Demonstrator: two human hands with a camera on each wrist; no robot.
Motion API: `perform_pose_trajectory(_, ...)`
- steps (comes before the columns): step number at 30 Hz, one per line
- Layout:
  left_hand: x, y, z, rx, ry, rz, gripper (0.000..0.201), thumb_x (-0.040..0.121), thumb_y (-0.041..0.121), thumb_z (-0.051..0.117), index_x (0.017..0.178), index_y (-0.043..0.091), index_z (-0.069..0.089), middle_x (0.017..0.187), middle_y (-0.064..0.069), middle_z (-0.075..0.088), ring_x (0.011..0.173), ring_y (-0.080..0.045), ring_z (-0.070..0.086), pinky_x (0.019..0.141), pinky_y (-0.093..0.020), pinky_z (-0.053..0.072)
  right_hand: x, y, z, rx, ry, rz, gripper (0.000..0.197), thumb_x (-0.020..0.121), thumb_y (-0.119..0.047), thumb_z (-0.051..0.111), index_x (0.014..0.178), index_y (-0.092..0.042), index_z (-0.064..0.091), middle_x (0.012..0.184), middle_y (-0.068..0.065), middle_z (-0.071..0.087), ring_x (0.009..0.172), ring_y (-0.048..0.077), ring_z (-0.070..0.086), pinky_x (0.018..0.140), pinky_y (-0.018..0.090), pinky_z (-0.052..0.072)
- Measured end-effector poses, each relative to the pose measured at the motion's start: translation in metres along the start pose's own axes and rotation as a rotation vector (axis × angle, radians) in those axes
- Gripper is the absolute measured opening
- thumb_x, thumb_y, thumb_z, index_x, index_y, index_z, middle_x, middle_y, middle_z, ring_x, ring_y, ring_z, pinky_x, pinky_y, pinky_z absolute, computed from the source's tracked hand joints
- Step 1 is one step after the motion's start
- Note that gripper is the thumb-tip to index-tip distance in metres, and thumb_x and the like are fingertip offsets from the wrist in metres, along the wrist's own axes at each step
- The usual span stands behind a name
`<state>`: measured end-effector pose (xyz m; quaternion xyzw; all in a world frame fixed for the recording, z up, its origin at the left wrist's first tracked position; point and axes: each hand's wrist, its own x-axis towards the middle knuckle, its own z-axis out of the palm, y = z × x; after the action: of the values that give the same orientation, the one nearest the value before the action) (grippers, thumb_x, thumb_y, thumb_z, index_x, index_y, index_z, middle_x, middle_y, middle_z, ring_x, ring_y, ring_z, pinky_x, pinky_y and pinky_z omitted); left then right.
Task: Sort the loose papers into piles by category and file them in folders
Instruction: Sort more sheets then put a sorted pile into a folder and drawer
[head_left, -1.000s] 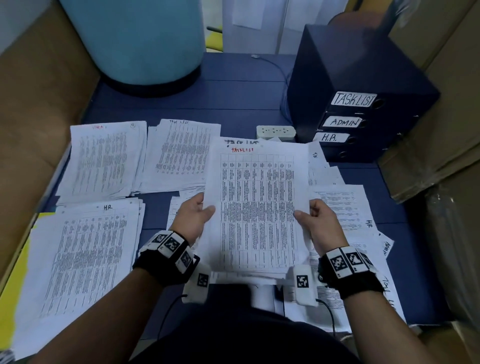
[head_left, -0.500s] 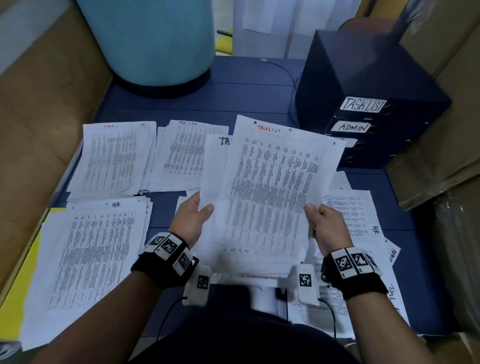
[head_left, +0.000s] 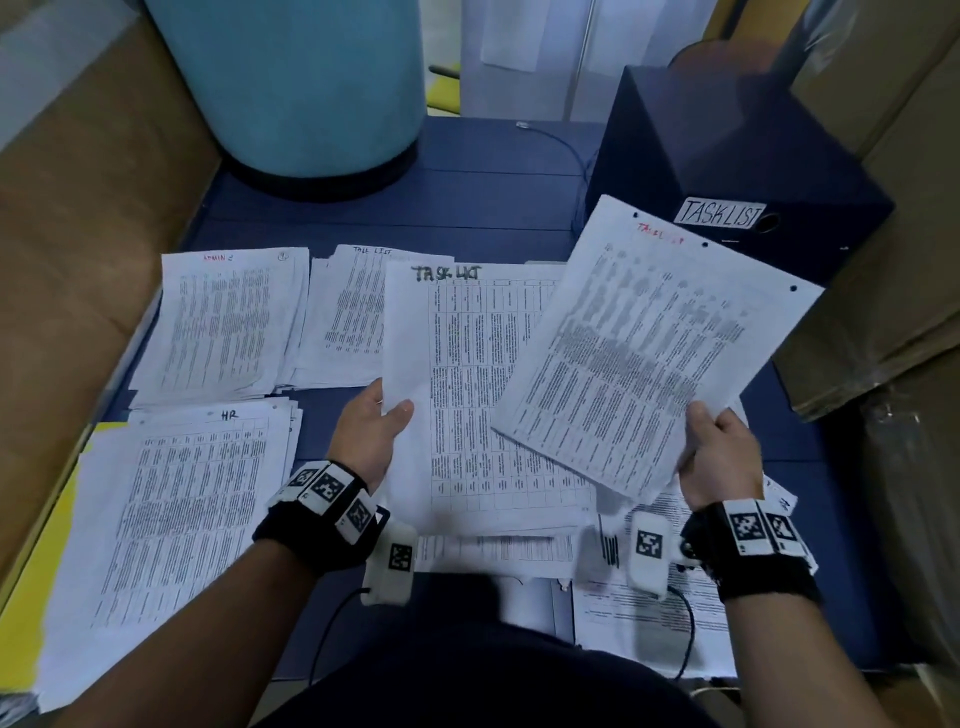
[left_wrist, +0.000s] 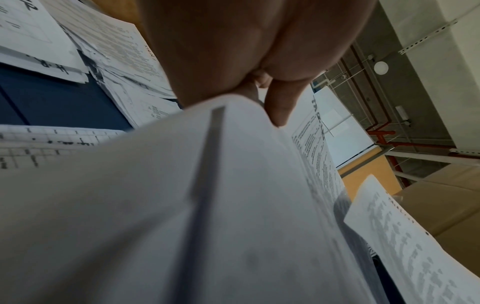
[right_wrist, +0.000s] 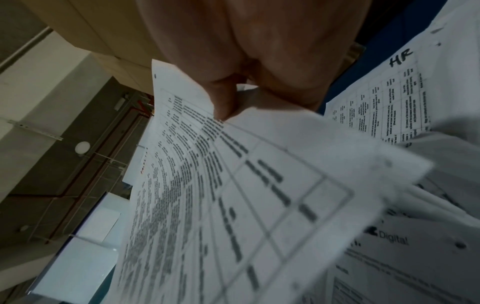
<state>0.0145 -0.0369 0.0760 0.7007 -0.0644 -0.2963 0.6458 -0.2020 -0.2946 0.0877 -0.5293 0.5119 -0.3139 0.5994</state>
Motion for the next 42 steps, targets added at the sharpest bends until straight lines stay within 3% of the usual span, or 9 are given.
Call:
perform_pose_trajectory(6, 0.000, 0.000, 0.007, -0.055, -0.042, -0.017, 0.028, 0.096, 0.001, 0.050, 0.117, 0.016, 0.061, 0.117, -0.009, 0.067, 0.108, -0.029, 0.064, 0.097, -0.052, 0.047, -0.015, 0.010, 0.030, -0.104, -0.351, 0.098, 0.059, 0.071, -0.053, 0.079, 0.090, 0.001, 0.061, 0.079, 0.012, 0.059, 0.072, 0.025, 0.053, 0.071, 0.040, 0.043)
perform_pose_trajectory(11, 0.000, -0.002, 0.008, -0.082, -0.045, -0.021, 0.023, 0.096, 0.011, 0.055, 0.117, 0.013, 0.062, 0.114, -0.011, 0.069, 0.107, -0.031, 0.065, 0.097, -0.056, 0.047, -0.034, 0.006, 0.051, -0.040, -0.432, 0.094, 0.027, 0.095, 0.005, 0.051, 0.118, -0.005, 0.061, 0.105, 0.011, 0.072, 0.094, 0.023, 0.069, 0.084, 0.032, 0.058)
perform_pose_trajectory(19, 0.001, -0.003, 0.010, -0.093, -0.019, -0.029, 0.028, 0.102, 0.010, 0.041, 0.108, 0.024, 0.064, 0.114, -0.005, 0.069, 0.108, -0.024, 0.063, 0.102, -0.047, 0.044, -0.029, 0.002, 0.053, 0.068, -0.311, 0.023, 0.026, 0.093, 0.011, 0.050, 0.110, -0.004, 0.063, 0.104, 0.010, 0.070, 0.095, 0.024, 0.067, 0.093, 0.037, 0.054)
perform_pose_trajectory(23, 0.004, -0.003, 0.007, -0.053, 0.023, 0.002, 0.029, 0.098, 0.004, 0.046, 0.121, 0.019, 0.056, 0.111, -0.005, 0.067, 0.101, -0.024, 0.064, 0.097, -0.047, 0.048, -0.022, 0.005, 0.044, 0.085, -0.304, 0.022, 0.029, 0.093, 0.011, 0.051, 0.099, -0.014, 0.065, 0.098, 0.006, 0.072, 0.094, 0.024, 0.067, 0.087, 0.034, 0.056)
perform_pose_trajectory(28, -0.004, 0.008, 0.002, 0.096, 0.065, 0.049, 0.075, 0.093, -0.003, 0.049, 0.137, 0.054, 0.031, 0.120, -0.006, 0.064, 0.074, -0.028, 0.063, 0.059, -0.032, 0.050, -0.011, 0.004, 0.032, 0.232, -0.215, 0.051, 0.027, 0.094, 0.010, 0.047, 0.089, -0.013, 0.060, 0.070, -0.005, 0.072, 0.067, 0.012, 0.069, 0.063, 0.026, 0.057)
perform_pose_trajectory(31, -0.006, 0.014, -0.002, 0.235, 0.077, 0.083, 0.067, 0.094, -0.004, 0.045, 0.131, 0.052, 0.043, 0.147, -0.004, 0.043, 0.082, -0.044, 0.064, 0.042, -0.024, 0.043, -0.002, 0.001, 0.017, 0.322, -0.129, 0.062, 0.027, 0.095, 0.009, 0.046, 0.086, -0.014, 0.056, 0.062, -0.007, 0.069, 0.058, 0.009, 0.068, 0.052, 0.024, 0.055)
perform_pose_trajectory(34, -0.010, 0.016, -0.002, 0.282, 0.071, 0.099, 0.051, 0.095, -0.002, 0.043, 0.114, 0.041, 0.061, 0.130, -0.014, 0.059, 0.033, -0.017, 0.033, 0.034, -0.020, 0.031, 0.004, 0.000, 0.004, 0.334, -0.089, 0.056, 0.027, 0.097, 0.007, 0.045, 0.088, -0.015, 0.055, 0.058, -0.009, 0.066, 0.055, 0.007, 0.066, 0.049, 0.023, 0.053)
perform_pose_trajectory(37, -0.015, 0.020, 0.002, 0.272, 0.102, 0.050, 0.041, 0.096, 0.001, 0.043, 0.108, 0.030, 0.068, 0.115, -0.040, 0.055, 0.032, -0.015, 0.025, 0.035, -0.019, 0.027, 0.008, -0.002, -0.003, 0.337, -0.078, 0.063, 0.028, 0.097, 0.007, 0.044, 0.089, -0.016, 0.057, 0.058, -0.009, 0.065, 0.053, 0.006, 0.064, 0.048, 0.021, 0.052)
perform_pose_trajectory(42, -0.023, 0.031, 0.010, 0.293, 0.057, 0.041, 0.031, 0.099, 0.010, 0.045, 0.105, 0.026, 0.071, 0.112, -0.032, 0.061, 0.030, -0.018, 0.028, 0.036, -0.019, 0.030, 0.003, -0.002, 0.000, 0.299, -0.218, 0.057, 0.030, 0.096, 0.007, 0.045, 0.100, -0.016, 0.063, 0.080, -0.005, 0.075, 0.073, 0.012, 0.072, 0.060, 0.028, 0.058)
